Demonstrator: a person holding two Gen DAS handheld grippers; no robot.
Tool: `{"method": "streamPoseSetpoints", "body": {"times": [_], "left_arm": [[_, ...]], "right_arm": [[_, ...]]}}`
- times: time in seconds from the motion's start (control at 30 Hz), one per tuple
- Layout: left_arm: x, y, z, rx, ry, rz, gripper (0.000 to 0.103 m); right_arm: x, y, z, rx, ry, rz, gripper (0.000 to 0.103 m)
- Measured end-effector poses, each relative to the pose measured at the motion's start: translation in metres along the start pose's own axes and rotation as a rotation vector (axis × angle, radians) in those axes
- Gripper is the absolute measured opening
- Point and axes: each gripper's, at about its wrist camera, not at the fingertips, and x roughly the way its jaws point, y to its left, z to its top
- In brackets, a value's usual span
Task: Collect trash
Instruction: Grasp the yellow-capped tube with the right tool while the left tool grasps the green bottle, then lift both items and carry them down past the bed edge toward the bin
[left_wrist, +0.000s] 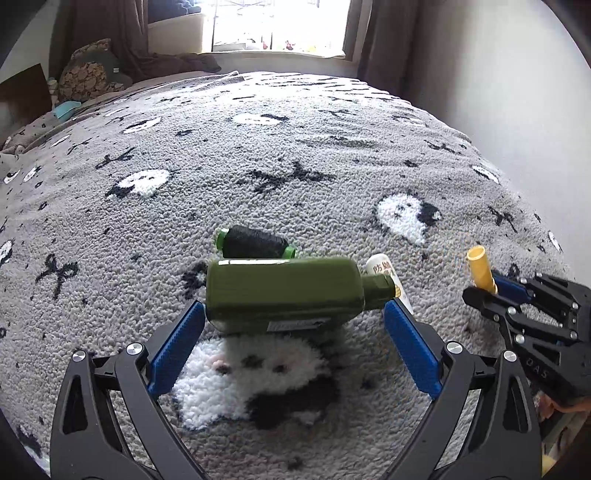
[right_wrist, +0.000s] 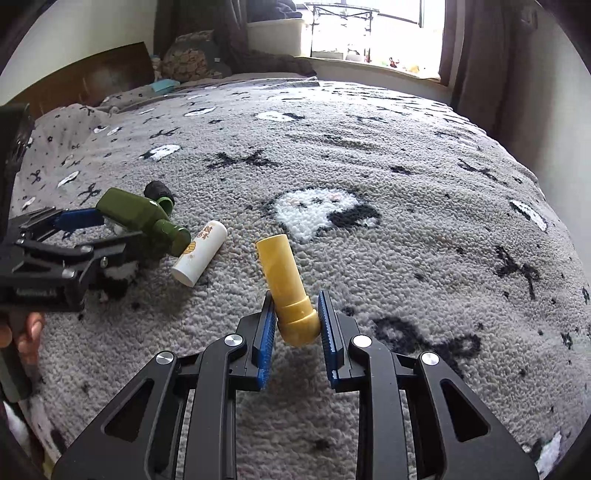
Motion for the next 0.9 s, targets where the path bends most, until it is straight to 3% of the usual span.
{"method": "streamPoseSetpoints", "body": {"times": [0.17, 0.3, 0.47, 0.53, 0.6, 0.9], "left_arm": [[0.009, 0.003, 0.018, -0.046, -0.003, 0.018, 0.093], [0.025, 0.006, 0.025, -0.059, 0.039, 0.040, 0.093], [0.038, 0.015, 0.015, -0.109, 0.097, -0.057, 0.094], [0.038, 0.012, 0.010, -0.096, 0.093, -0.071, 0.093], [0.036, 0.008, 0.007, -0.080, 0.090, -0.083, 0.085], [0.019, -0.006, 0.005, -0.025, 0.067, -0.054, 0.084]], "right_arm": [[-0.003, -0.003, -0.006, 0.001, 0.004, -0.001, 0.024], [-0.006, -0.002, -0.009, -0.006, -0.003, 0.005, 0.024], [-0.008, -0.005, -0.011, 0.001, -0.004, 0.011, 0.024], [-0.008, -0.006, -0.012, 0.005, -0.002, 0.005, 0.024], [-0.010, -0.007, -0.013, 0.007, -0.004, 0.003, 0.024], [-0.033, -0.012, -0.019, 0.010, -0.041, -0.043, 0.024]]}}
